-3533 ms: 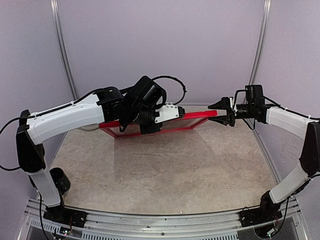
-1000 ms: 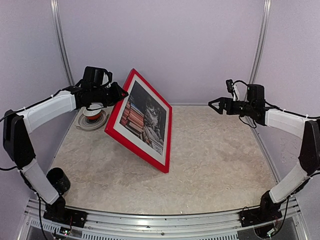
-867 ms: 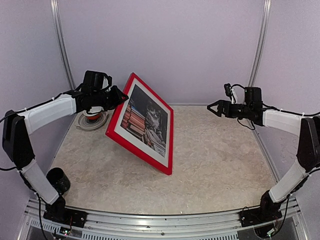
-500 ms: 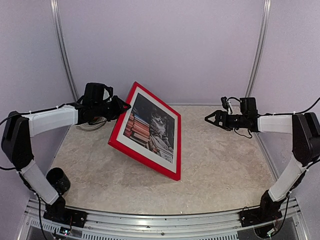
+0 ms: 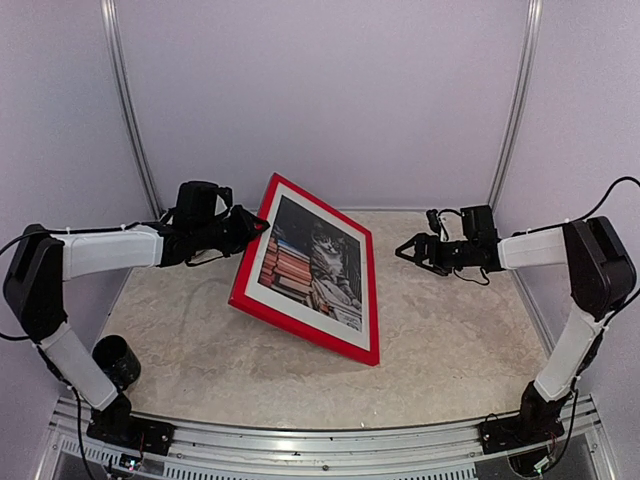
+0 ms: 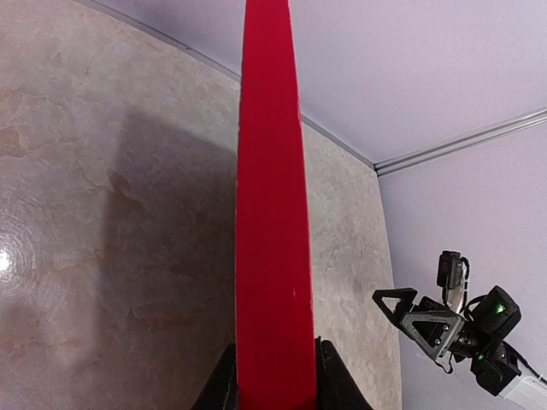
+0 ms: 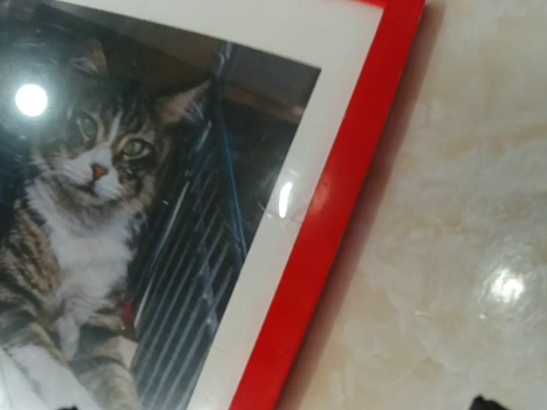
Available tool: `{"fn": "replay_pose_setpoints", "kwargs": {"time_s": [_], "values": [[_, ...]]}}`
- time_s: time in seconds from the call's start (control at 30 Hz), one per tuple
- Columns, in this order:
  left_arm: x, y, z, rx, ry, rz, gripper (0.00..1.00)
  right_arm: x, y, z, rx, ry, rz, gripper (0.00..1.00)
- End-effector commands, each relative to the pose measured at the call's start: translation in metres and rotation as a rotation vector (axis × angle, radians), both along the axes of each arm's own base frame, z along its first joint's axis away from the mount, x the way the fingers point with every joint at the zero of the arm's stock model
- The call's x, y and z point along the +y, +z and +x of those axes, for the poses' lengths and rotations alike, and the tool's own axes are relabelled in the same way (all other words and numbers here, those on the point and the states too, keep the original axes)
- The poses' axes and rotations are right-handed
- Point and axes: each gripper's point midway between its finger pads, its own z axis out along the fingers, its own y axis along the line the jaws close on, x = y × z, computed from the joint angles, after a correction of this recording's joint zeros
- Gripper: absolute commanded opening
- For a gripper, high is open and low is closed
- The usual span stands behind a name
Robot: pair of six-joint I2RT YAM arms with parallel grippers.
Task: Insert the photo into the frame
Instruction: Turn over the photo frame.
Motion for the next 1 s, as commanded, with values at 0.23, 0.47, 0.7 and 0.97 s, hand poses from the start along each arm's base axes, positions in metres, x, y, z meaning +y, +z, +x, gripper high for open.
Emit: {"fn": "replay_pose_setpoints", "kwargs": {"time_s": [0.23, 0.47, 0.7, 0.97], "values": [[0.008, -0.015, -0.012, -0.092, 0.029, 0.157, 0.04, 0.023, -0.026, 0.0, 0.047, 0.0, -0.026, 0.99], [0.004, -0.028, -0.016, -0.077, 0.013, 0.141, 0.07, 0.045, -0.042, -0.004, 0.082, 0.046, 0.003, 0.99], [0.0, -0.041, -0.019, -0.068, -0.004, 0.11, 0.09, 0.064, -0.048, -0.005, 0.093, 0.088, 0.039, 0.99], [-0.003, -0.054, -0.023, -0.059, -0.02, 0.072, 0.15, 0.073, -0.052, -0.005, 0.105, 0.107, 0.074, 0.99]]}}
